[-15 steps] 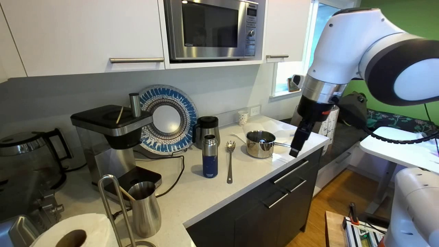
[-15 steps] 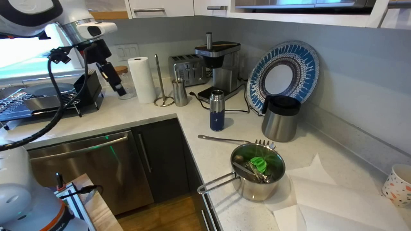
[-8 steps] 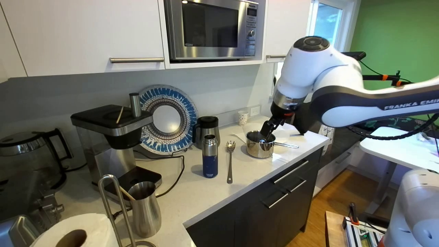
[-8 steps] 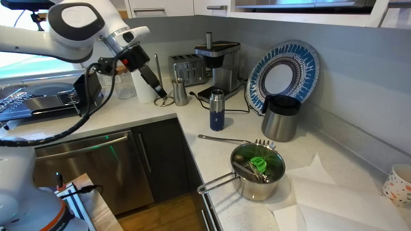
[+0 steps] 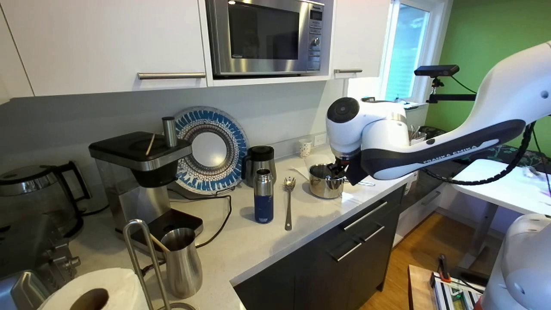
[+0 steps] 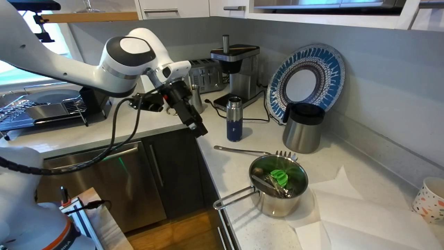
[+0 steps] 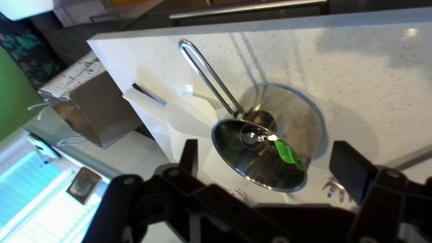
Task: Move the pot to the left
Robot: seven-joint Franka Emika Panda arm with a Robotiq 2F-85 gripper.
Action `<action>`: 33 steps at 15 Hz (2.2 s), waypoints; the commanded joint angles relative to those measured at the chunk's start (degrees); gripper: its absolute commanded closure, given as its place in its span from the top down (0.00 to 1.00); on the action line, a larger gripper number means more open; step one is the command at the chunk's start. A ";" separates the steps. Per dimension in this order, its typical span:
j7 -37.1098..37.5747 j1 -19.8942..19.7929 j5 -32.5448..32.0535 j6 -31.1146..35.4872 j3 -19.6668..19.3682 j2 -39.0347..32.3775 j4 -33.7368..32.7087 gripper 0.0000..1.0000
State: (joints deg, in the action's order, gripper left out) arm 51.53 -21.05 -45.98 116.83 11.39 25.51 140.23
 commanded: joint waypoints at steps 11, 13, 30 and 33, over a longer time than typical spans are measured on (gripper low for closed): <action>4.93 5.47 -5.86 -5.27 -5.20 -4.90 -1.58 1.00; 4.82 6.37 -8.37 -8.86 -6.26 -7.04 -2.10 1.00; 2.30 10.29 -15.29 -13.39 -16.71 -26.85 -11.90 1.00; 1.85 10.44 -16.82 -13.54 -17.57 -29.31 -12.61 1.00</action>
State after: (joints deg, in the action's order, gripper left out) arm 54.34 -11.84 -60.88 104.92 -4.69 -0.73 129.18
